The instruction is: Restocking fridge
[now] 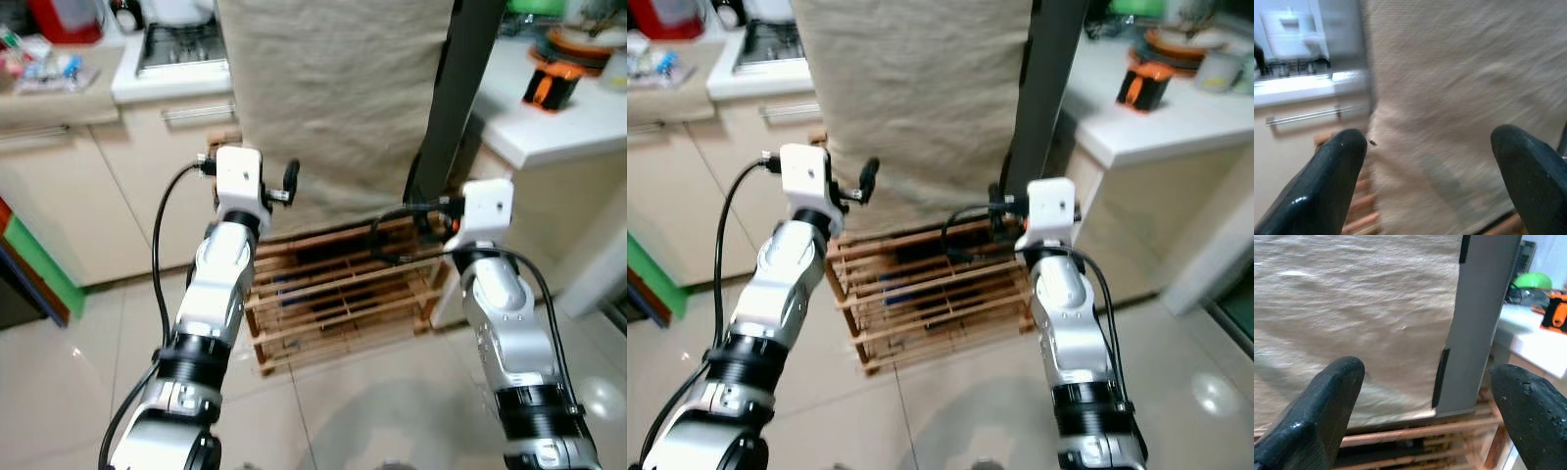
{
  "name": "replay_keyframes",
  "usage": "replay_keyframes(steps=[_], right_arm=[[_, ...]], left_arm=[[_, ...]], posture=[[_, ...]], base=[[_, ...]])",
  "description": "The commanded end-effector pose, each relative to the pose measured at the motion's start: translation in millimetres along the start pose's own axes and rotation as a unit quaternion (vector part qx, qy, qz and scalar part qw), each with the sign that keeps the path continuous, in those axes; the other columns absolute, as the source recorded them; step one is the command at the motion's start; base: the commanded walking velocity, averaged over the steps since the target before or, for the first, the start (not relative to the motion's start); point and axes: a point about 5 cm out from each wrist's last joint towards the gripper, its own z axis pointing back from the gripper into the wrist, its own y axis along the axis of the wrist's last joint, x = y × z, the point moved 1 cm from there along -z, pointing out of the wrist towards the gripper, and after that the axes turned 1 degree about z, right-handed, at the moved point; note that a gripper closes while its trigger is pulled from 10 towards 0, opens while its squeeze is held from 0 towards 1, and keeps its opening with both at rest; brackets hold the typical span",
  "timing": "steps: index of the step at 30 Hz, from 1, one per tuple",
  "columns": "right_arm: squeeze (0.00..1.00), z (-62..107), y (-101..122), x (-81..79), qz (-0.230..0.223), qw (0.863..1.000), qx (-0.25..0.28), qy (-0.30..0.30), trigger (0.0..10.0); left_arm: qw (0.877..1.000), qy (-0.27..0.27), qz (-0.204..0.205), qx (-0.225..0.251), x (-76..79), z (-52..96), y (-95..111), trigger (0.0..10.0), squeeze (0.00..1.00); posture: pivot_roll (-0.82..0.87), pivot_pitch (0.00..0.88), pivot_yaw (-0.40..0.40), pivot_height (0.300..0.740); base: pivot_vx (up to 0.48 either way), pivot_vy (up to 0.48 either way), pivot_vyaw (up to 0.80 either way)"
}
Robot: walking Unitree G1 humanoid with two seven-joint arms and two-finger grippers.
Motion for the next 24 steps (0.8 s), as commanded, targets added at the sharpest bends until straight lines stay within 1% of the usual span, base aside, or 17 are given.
replay_keyframes(steps=[1, 5, 6, 7, 13, 15, 18, 22, 23, 24], right_arm=[[0.00, 2.2, 1, 12.3, 0.006, 1.000, -0.001, -0.019, 10.0], [0.00, 1.9, 3, 13.2, 0.007, 1.000, 0.002, -0.021, 10.0], [0.00, 2.1, 3, 13.3, 0.007, 1.000, 0.003, -0.021, 10.0], [0.00, 2.5, 3, 14.0, 0.008, 1.000, 0.002, -0.022, 10.0], [0.00, 3.9, 1, 14.9, 0.007, 1.000, 0.001, -0.021, 10.0], [0.00, 4.0, 1, 14.8, 0.006, 1.000, 0.000, -0.021, 10.0], [0.00, 3.8, -1, 14.6, 0.005, 1.000, -0.001, -0.020, 10.0], [0.00, 3.0, -1, 13.5, 0.003, 1.000, -0.002, -0.018, 10.0], [0.00, 2.6, -3, 12.8, -0.005, 1.000, -0.001, -0.021, 10.0], [0.00, 2.6, -3, 12.6, -0.009, 1.000, -0.001, -0.023, 10.0]], left_arm=[[1.000, -0.008, 0.009, 0.004, 6.1, -2.9, 4, 10.0, 0.00], [1.000, -0.012, 0.018, 0.016, 5.9, -2.9, 8, 10.0, 0.00], [0.999, -0.016, 0.028, 0.029, 6.4, -1.2, 12, 10.0, 0.00], [0.997, -0.029, 0.044, 0.049, 8.6, 3.9, 18, 10.0, 0.00], [0.993, -0.074, 0.058, 0.066, 20.1, 18.7, 21, 10.0, 0.00], [0.993, -0.076, 0.054, 0.067, 20.7, 19.8, 21, 10.0, 0.00], [0.995, -0.070, 0.040, 0.052, 17.1, 19.0, 16, 10.0, 0.00], [0.997, -0.057, 0.040, 0.044, 10.9, 16.9, 15, 10.0, 0.00], [0.998, -0.040, 0.029, 0.033, 2.7, 14.3, 12, 10.0, 0.00], [0.999, -0.035, 0.025, 0.028, 0.0, 13.7, 10, 10.0, 0.00]], posture=[[-0.14, 0.000, 0.049, 0.740], [-0.14, 0.000, 0.052, 0.740], [-0.15, 0.000, 0.054, 0.740], [-0.15, 0.000, 0.054, 0.740], [-0.14, 0.000, 0.047, 0.740], [-0.14, 0.000, 0.047, 0.740], [-0.13, 0.000, 0.043, 0.740], [-0.13, 0.000, 0.043, 0.740], [-0.13, 0.000, 0.046, 0.740], [-0.13, 0.000, 0.046, 0.740]], base=[[0.000, 0.480, -0.80], [0.000, 0.480, -0.80], [0.000, 0.480, -0.80], [0.000, 0.480, -0.80], [0.000, 0.479, -0.80], [0.000, 0.476, -0.80], [0.000, 0.480, -0.80], [0.000, 0.480, -0.80], [0.000, 0.480, -0.79], [0.000, 0.480, -0.79]])
